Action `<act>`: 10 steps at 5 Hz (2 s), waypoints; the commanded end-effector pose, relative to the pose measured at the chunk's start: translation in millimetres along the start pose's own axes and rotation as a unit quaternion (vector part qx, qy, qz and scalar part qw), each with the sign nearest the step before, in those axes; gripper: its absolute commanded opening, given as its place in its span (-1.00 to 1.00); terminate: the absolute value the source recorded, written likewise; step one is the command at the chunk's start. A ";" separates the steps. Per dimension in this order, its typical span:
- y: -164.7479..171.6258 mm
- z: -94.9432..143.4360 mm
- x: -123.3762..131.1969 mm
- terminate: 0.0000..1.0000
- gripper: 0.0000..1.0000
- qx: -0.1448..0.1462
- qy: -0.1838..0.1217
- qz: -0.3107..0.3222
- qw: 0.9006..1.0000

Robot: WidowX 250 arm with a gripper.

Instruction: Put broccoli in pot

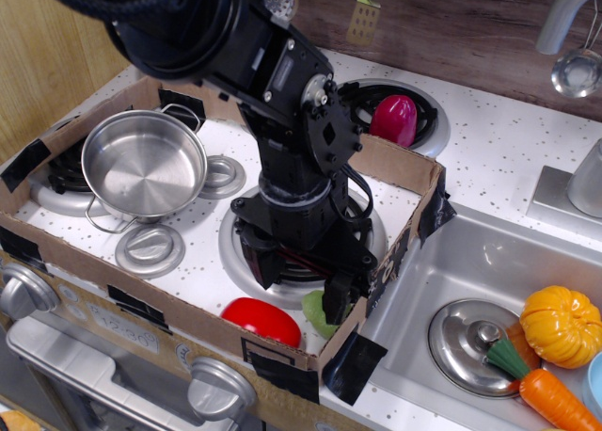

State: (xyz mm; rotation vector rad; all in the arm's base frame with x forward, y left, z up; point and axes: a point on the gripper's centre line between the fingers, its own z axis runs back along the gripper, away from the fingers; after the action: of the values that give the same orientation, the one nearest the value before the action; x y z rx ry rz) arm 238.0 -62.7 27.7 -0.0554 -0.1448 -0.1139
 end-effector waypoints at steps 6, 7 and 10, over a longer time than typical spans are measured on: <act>18.3 36.4 12.9 -1.00 -1.00 -0.006 0.006 -0.020 1.000; 33.1 55.3 17.5 -1.00 -1.00 0.015 0.002 -0.021 1.000; 105.9 89.1 40.7 -1.00 -1.00 0.040 0.011 -0.082 0.996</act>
State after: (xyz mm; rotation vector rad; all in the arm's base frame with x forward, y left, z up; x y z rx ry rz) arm 270.1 45.4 105.8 0.0228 -0.0848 -0.2800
